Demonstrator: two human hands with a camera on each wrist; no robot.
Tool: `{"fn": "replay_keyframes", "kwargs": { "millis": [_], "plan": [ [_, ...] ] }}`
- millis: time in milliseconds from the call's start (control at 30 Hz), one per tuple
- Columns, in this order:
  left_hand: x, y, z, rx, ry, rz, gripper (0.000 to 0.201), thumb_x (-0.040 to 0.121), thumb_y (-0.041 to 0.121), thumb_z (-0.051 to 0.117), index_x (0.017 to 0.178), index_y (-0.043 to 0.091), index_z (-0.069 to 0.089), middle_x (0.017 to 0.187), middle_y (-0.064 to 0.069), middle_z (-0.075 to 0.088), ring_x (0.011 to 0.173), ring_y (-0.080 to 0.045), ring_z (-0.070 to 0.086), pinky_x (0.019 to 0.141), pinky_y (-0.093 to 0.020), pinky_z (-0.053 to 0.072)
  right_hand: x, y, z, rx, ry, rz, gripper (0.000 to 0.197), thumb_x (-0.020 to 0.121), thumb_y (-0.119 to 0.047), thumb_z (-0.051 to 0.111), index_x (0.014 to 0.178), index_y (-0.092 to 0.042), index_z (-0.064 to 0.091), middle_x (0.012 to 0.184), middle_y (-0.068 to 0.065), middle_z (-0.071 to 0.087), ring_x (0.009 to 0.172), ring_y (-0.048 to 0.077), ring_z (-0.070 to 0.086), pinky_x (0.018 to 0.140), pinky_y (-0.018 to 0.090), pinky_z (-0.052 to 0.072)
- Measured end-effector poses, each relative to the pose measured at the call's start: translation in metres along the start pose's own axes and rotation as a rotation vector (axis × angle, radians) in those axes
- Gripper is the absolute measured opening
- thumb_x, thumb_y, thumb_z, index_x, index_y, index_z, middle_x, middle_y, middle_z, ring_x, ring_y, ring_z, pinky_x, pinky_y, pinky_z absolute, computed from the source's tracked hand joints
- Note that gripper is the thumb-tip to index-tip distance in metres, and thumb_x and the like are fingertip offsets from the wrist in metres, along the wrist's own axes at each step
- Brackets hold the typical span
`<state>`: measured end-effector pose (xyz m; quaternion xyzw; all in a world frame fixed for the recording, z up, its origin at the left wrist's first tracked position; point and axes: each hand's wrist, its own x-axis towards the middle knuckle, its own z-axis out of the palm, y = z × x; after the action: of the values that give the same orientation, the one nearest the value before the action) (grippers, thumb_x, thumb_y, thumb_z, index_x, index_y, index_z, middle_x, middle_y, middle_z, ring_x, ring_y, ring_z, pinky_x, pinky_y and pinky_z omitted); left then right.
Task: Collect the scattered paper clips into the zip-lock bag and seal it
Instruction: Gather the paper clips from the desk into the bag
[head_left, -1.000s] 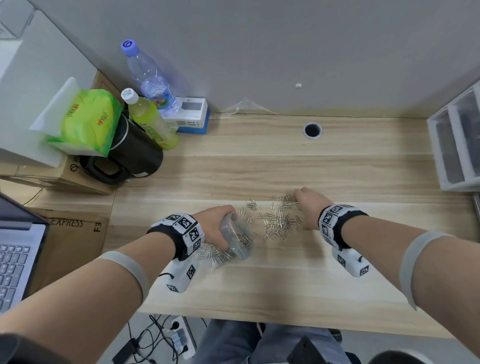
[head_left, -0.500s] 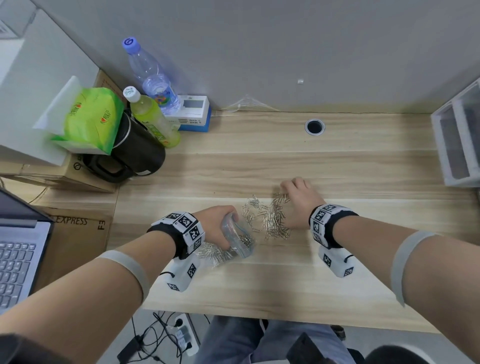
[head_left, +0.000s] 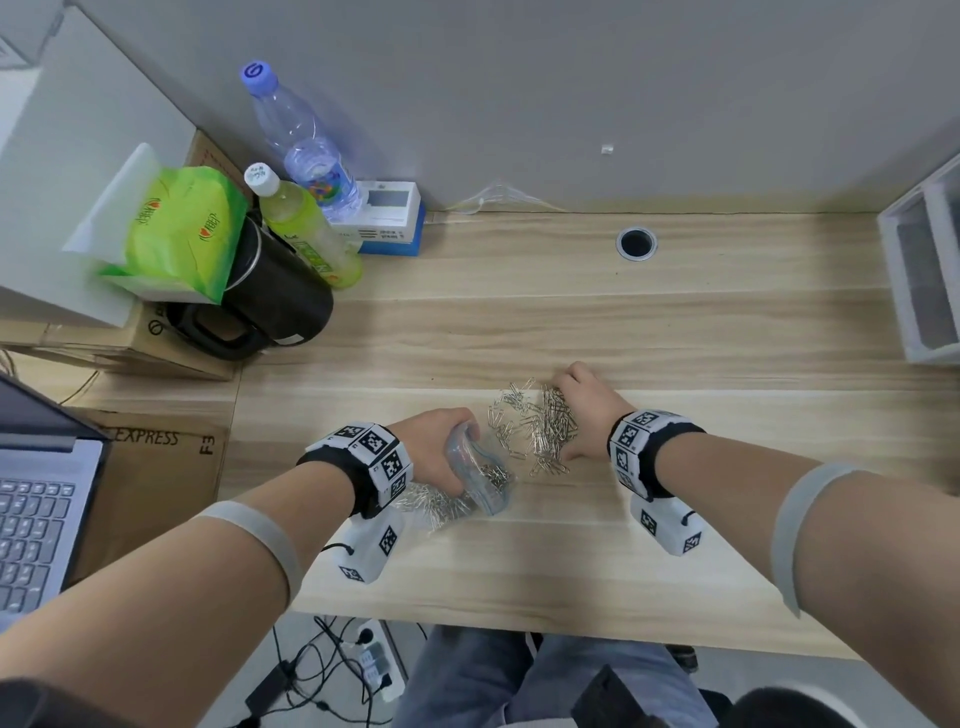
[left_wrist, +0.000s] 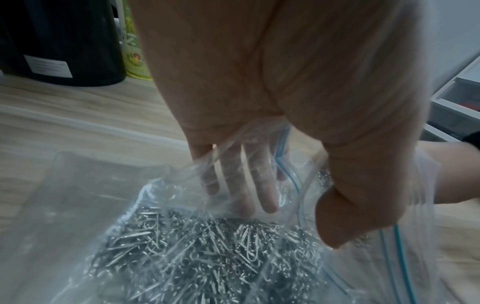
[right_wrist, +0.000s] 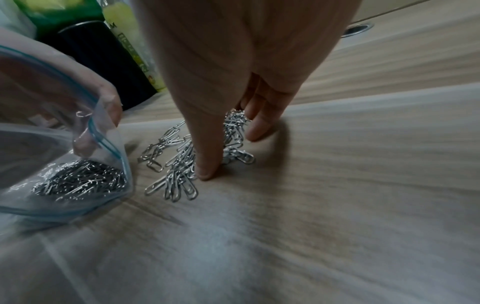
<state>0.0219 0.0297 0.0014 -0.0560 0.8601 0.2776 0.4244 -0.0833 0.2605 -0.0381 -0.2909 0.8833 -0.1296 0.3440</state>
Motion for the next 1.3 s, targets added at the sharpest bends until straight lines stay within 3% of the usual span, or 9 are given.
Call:
{"fn": "replay_keyframes", "kwargs": {
  "millis": [100,167,300,400,567,700,933,1133,1300],
  "plan": [
    [0.000,-0.001,0.000,0.013,0.012,-0.004,0.064,0.058,0.029,0.084,0.112,0.032,0.051,0.101,-0.001,0.063,0.084,-0.023,0.066,0.064,-0.036,0.057,0.001,-0.002,-0.002,-0.053,0.003,0.001,0.114,0.045,-0.038,0.095,0.139,-0.011,0.039,0.131,0.007,0.035,0.122,0.026,0.042,0.103,0.037,0.045],
    [0.001,-0.001,0.000,0.014,0.009,-0.009,0.065,0.056,0.031,0.085,0.111,0.034,0.050,0.101,-0.001,0.064,0.086,-0.024,0.067,0.069,-0.040,0.059,0.000,-0.004,-0.003,-0.102,-0.020,0.013,0.120,0.038,-0.043,0.096,0.138,-0.014,0.036,0.132,0.008,0.033,0.122,0.026,0.039,0.099,0.039,0.048],
    [0.003,-0.002,0.001,0.006,0.001,-0.010,0.063,0.057,0.028,0.083,0.111,0.032,0.050,0.098,-0.001,0.062,0.073,-0.018,0.062,0.063,-0.037,0.057,0.000,-0.008,0.001,-0.113,-0.036,-0.008,0.129,0.030,-0.050,0.093,0.139,-0.018,0.032,0.132,0.005,0.030,0.123,0.026,0.035,0.095,0.040,0.050],
    [0.004,-0.004,0.003,-0.002,-0.004,-0.022,0.063,0.056,0.028,0.082,0.110,0.033,0.050,0.097,-0.002,0.062,0.069,-0.017,0.060,0.058,-0.036,0.056,0.000,-0.010,0.008,-0.120,-0.018,-0.021,0.129,0.034,-0.053,0.092,0.142,-0.019,0.031,0.134,0.004,0.032,0.124,0.026,0.036,0.098,0.041,0.048],
    [0.006,-0.005,0.004,-0.018,0.000,-0.026,0.062,0.055,0.028,0.081,0.108,0.034,0.051,0.097,-0.004,0.064,0.066,-0.017,0.059,0.057,-0.037,0.056,-0.001,-0.012,0.015,-0.068,0.006,-0.073,0.098,0.057,-0.046,0.089,0.138,-0.023,0.038,0.137,0.005,0.034,0.125,0.027,0.036,0.104,0.040,0.043],
    [0.007,-0.005,0.003,-0.018,-0.005,-0.022,0.063,0.055,0.027,0.082,0.109,0.033,0.051,0.098,-0.005,0.065,0.069,-0.019,0.061,0.057,-0.036,0.055,0.000,-0.011,0.013,-0.027,0.004,-0.088,0.073,0.069,-0.040,0.082,0.130,-0.027,0.046,0.130,0.004,0.036,0.122,0.026,0.037,0.099,0.040,0.045],
    [0.009,-0.003,0.003,-0.025,-0.005,-0.023,0.064,0.052,0.030,0.082,0.107,0.034,0.050,0.095,-0.005,0.068,0.081,-0.029,0.069,0.062,-0.043,0.058,-0.002,-0.018,0.017,-0.023,0.010,-0.047,0.091,0.059,-0.061,0.080,0.137,-0.033,0.042,0.126,0.002,0.036,0.118,0.022,0.035,0.098,0.038,0.045],
    [0.010,-0.006,0.005,-0.022,0.004,-0.024,0.065,0.048,0.038,0.079,0.107,0.037,0.050,0.097,0.000,0.066,0.084,-0.023,0.069,0.067,-0.045,0.061,0.001,-0.018,0.019,0.043,0.017,-0.098,0.049,0.078,-0.043,0.075,0.122,-0.029,0.056,0.123,0.003,0.038,0.119,0.024,0.036,0.099,0.039,0.042],
    [0.010,-0.005,0.003,-0.017,-0.006,-0.028,0.065,0.052,0.035,0.082,0.109,0.036,0.051,0.099,-0.001,0.065,0.085,-0.023,0.068,0.069,-0.043,0.061,0.005,-0.014,0.018,0.095,0.016,-0.095,0.025,0.083,-0.020,0.073,0.106,-0.024,0.067,0.115,0.000,0.042,0.114,0.023,0.041,0.100,0.036,0.040]
  ]
}}
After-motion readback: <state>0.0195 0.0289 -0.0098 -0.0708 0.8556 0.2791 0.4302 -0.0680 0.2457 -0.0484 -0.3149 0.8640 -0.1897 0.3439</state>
